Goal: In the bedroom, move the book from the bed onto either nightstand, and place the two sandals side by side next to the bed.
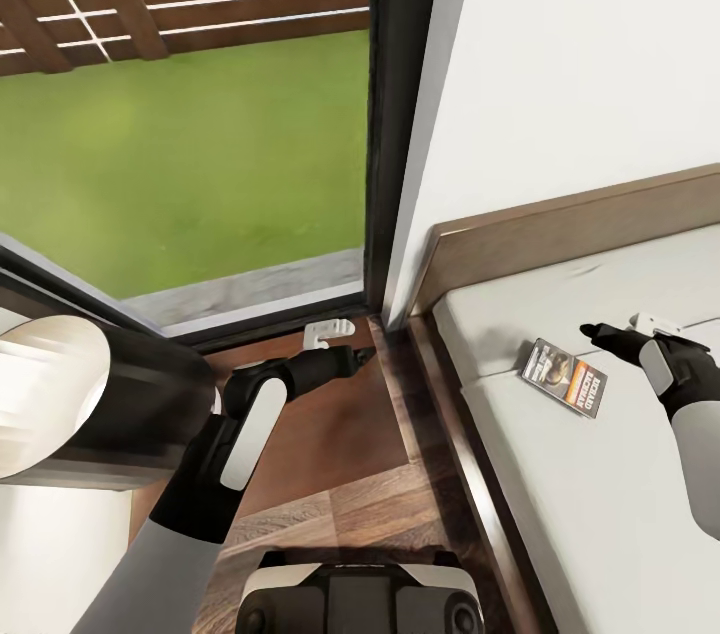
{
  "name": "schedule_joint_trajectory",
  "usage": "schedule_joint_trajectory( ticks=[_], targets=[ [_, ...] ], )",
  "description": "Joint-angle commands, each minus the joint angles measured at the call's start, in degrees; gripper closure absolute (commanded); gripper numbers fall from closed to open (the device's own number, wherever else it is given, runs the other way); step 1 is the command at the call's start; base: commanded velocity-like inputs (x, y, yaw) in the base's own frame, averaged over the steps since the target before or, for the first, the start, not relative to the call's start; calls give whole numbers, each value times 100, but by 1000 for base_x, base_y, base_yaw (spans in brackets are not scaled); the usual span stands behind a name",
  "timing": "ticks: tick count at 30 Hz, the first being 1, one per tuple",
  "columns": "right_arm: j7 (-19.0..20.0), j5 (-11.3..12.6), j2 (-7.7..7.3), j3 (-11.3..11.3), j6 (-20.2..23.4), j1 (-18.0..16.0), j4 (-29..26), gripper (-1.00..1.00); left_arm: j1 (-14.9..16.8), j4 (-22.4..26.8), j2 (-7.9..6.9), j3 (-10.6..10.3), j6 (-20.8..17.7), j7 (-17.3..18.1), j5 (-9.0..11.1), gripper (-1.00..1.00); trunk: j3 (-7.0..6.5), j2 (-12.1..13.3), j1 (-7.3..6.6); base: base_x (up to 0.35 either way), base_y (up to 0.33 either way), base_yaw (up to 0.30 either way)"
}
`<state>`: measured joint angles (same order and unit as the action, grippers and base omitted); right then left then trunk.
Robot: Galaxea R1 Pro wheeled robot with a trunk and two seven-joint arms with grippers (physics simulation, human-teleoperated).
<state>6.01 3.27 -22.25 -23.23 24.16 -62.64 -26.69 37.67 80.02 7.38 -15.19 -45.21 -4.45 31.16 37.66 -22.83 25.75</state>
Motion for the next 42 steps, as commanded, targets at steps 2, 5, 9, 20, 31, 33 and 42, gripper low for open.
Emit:
schedule_joint_trajectory(
  ticks=[2,5,9,20,31,33,42],
  targets=[
    [14,33,1,-24,30,-3,-17,-100,3,5,1,-1,-23,-47,57,-100,7,-9,3,0,0,0],
    [14,33,1,-21,-42,-2,-38,-100,3,6,1,-1,-23,-47,57,-100,7,-9,3,0,0,0],
    [14,33,1,-17,-265,-2,-42,-100,2,8,1,-1,-23,-47,57,-100,7,-9,3,0,0,0],
    [22,35,-1,-15,-634,-2,-38,-100,-1,12,-1,-1,-23,-47,48,-100,9,-9,3,0,0,0],
    [30,34,1,0,-640,-2,-45,-100,-5,12,-3,-1,-23,-47,48,-100,87,-9,3,0,0,0],
    [19,33,1,2,-640,-2,-46,-100,-6,10,-2,-1,-23,-47,48,-100,105,-9,3,0,0,0],
    [18,34,1,2,-649,-2,-46,-100,-6,10,-1,-1,-23,-47,48,-100,187,-9,3,0,0,0]
  ],
)
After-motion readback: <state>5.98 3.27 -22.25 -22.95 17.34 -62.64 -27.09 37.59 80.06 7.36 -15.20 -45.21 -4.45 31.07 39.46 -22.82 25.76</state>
